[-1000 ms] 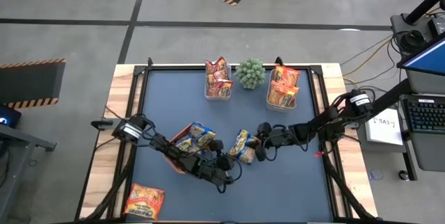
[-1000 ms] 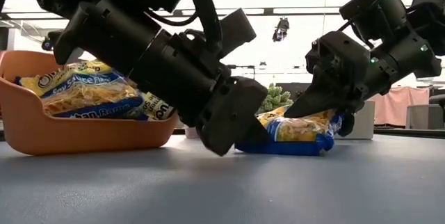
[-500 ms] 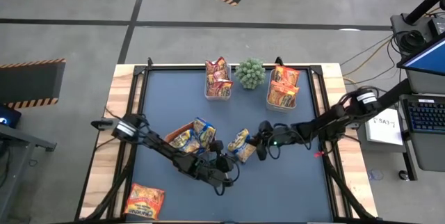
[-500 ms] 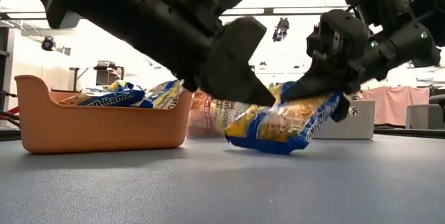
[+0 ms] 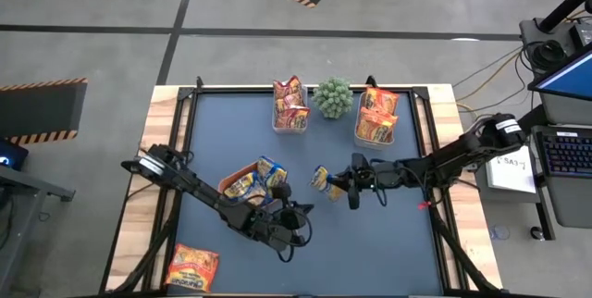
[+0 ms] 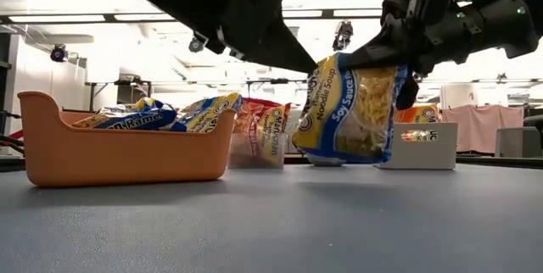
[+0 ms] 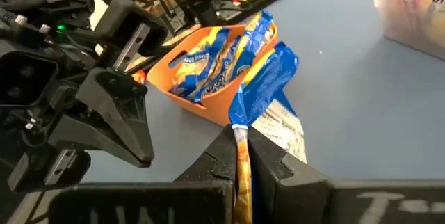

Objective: Sort Maruchan noodles
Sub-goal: Put the blue noodle pack into the orange bin

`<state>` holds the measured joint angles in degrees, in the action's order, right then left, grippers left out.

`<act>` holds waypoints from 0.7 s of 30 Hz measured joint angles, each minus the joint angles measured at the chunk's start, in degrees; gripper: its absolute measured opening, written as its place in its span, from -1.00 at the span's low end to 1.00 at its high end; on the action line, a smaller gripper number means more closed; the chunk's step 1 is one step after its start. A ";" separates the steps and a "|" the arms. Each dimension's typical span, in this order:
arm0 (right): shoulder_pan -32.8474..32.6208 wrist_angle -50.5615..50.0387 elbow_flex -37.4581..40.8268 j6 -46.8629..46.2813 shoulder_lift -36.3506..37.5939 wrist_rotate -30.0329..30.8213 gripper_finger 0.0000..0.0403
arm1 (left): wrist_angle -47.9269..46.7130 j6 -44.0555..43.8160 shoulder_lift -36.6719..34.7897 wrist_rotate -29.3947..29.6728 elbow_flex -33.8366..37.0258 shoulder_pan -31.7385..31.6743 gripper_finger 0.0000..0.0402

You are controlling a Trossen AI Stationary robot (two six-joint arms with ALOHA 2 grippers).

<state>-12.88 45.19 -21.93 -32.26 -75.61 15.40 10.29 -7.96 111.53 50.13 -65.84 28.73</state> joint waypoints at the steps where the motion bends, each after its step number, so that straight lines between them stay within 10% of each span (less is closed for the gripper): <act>1: -0.04 0.04 0.00 0.18 0.08 0.22 -0.96 | -0.28 0.02 -0.29 0.23 0.00 0.10 -1.00; 21: -4.45 0.83 -2.19 8.29 -3.96 1.62 -0.96 | -8.02 -5.42 -10.62 1.74 0.28 3.41 -0.99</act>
<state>-17.33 46.02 -24.13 -23.97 -79.57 17.03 2.27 -13.38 100.91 51.87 -65.56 32.14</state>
